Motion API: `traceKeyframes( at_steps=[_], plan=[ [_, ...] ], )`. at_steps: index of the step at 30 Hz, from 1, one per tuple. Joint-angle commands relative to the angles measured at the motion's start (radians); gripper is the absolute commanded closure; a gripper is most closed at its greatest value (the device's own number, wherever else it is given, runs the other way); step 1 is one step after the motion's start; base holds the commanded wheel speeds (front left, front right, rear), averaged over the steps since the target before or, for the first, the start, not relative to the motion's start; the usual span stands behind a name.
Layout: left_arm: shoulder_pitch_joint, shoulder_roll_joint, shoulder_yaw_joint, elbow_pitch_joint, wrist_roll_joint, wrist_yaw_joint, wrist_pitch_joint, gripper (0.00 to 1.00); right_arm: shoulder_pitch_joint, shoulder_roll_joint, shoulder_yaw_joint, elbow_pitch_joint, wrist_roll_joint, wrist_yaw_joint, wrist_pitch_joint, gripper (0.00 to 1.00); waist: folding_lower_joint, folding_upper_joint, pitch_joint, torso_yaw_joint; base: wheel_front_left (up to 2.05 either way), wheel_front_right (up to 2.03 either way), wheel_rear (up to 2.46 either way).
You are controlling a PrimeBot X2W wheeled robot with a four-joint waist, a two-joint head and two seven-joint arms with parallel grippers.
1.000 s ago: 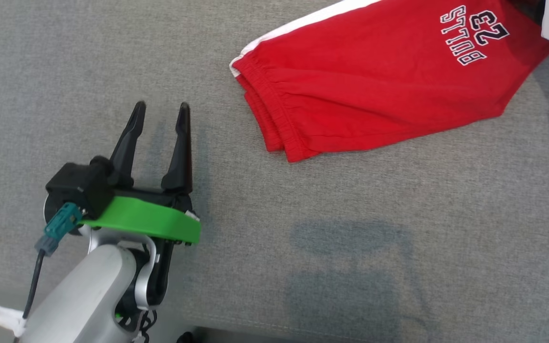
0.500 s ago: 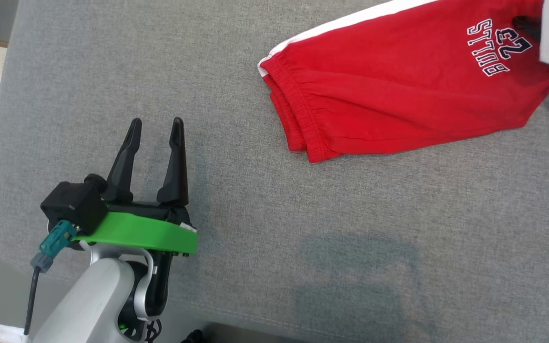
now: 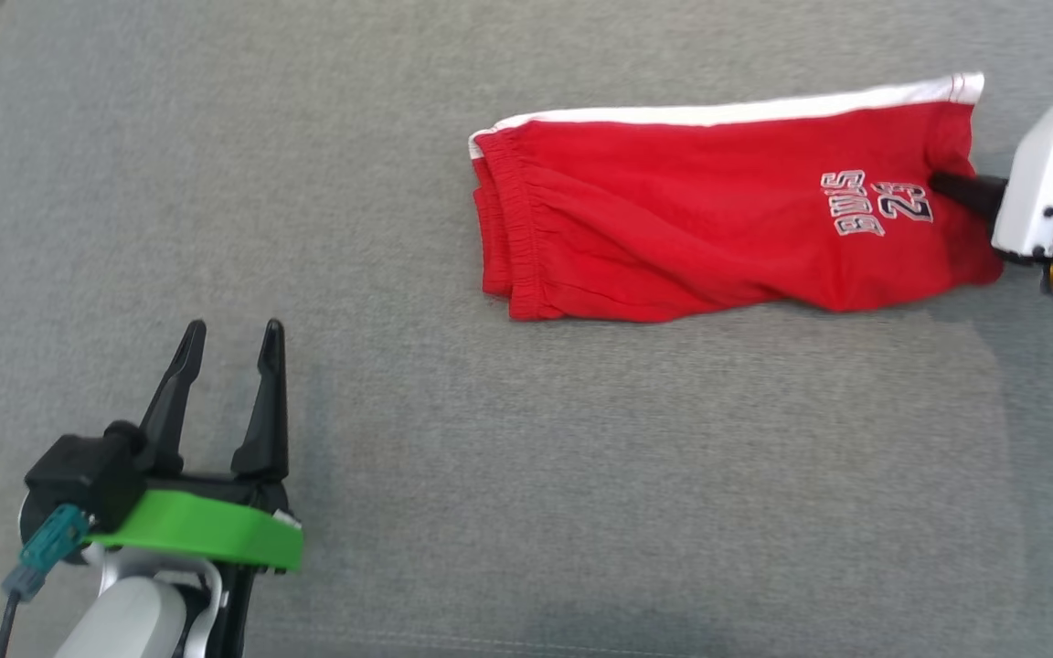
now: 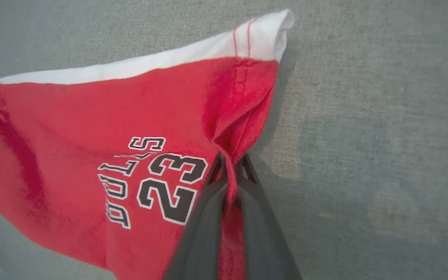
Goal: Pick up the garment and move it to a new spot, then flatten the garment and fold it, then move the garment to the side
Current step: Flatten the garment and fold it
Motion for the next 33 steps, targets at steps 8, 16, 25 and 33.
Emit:
traceKeyframes(
  at_steps=[8, 16, 25, 33],
  plan=[
    [0.109, 0.029, 0.055, -0.019, 0.044, -0.043, -0.003, 0.0, 0.226, -0.01, -0.131, 0.003, 0.062, 0.0, -0.057, 1.0, 0.0, 0.0, -0.142, -0.164, 0.0, 0.0, 0.0],
    [0.141, 0.018, 0.072, -0.01, 0.091, -0.085, -0.004, 0.0, 0.294, 0.033, -0.239, 0.011, 0.055, 0.0, -0.193, 1.0, 0.0, 0.0, -0.134, -0.179, 0.0, 0.0, 0.0],
    [0.135, -0.007, 0.054, 0.011, 0.131, -0.108, -0.004, 0.0, 0.221, 0.079, -0.271, -0.135, 0.054, 0.0, -0.152, 1.0, 0.0, 0.0, -0.116, -0.142, 0.0, 0.0, 0.0],
    [0.091, -0.042, 0.052, 0.018, 0.168, -0.127, -0.004, 0.0, 0.209, 0.265, -0.186, -0.31, -0.049, 0.0, -0.084, 1.0, 0.0, 0.0, -0.072, -0.104, 0.0, 0.0, 0.0]
  ],
)
